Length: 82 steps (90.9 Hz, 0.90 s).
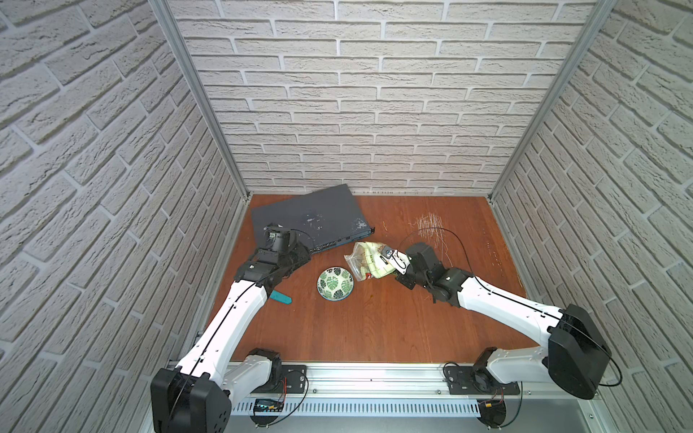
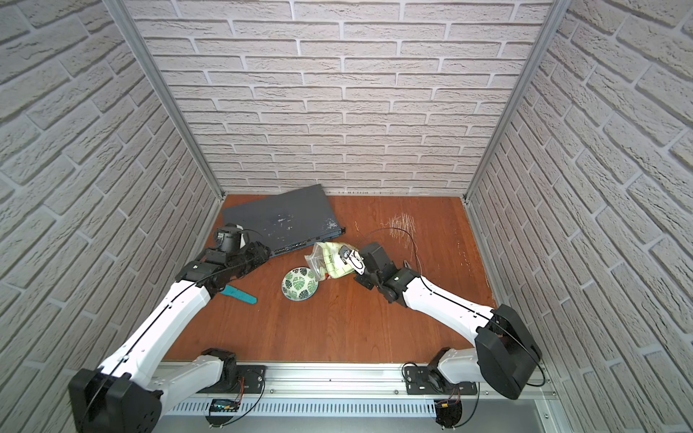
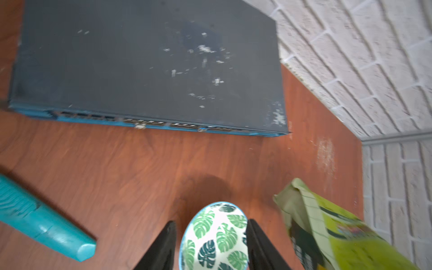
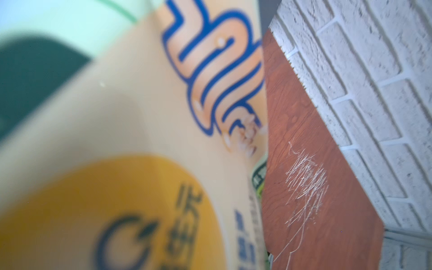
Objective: Pour the oats into the breakfast bowl
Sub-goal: Pick up the oats bag from the center of the board, then pour the oats into the bowl.
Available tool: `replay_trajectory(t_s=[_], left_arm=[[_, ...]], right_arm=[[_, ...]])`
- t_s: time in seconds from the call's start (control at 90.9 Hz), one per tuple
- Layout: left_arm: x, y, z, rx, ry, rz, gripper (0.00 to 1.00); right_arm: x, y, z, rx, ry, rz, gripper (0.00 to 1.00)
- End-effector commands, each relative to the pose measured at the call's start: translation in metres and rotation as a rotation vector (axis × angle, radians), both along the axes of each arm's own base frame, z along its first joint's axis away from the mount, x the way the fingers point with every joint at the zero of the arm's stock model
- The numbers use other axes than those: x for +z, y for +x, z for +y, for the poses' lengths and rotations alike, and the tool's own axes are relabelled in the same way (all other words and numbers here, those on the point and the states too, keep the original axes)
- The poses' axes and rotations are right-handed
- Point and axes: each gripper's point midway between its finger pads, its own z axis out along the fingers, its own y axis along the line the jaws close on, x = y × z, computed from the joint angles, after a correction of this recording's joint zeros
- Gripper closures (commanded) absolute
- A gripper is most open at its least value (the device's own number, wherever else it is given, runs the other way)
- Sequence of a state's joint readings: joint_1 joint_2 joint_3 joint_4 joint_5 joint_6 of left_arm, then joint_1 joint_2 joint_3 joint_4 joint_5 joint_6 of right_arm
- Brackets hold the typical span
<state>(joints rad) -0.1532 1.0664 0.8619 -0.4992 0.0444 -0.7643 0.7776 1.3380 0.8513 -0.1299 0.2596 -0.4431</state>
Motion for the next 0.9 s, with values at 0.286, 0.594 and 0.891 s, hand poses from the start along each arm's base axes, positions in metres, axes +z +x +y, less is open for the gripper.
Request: replay_trajectory(t_s=[0.286, 0.594, 0.891], left_arm=[[-0.009, 0.007, 0.037, 0.192, -0.013, -0.057, 0.48], [-0.025, 0.0, 0.043, 0.218, 0.001, -0.02, 0.47], [-0.029, 0.001, 0.047, 0.232, 0.012, -0.003, 0.42]], right_arm=[[0.091, 0.039, 0.055, -0.119, 0.009, -0.431, 0.97], [0.095, 0.046, 0.07, -0.14, -0.066, -0.538, 0.97], [0.092, 0.046, 0.084, -0.079, -0.209, -0.639, 0.96]])
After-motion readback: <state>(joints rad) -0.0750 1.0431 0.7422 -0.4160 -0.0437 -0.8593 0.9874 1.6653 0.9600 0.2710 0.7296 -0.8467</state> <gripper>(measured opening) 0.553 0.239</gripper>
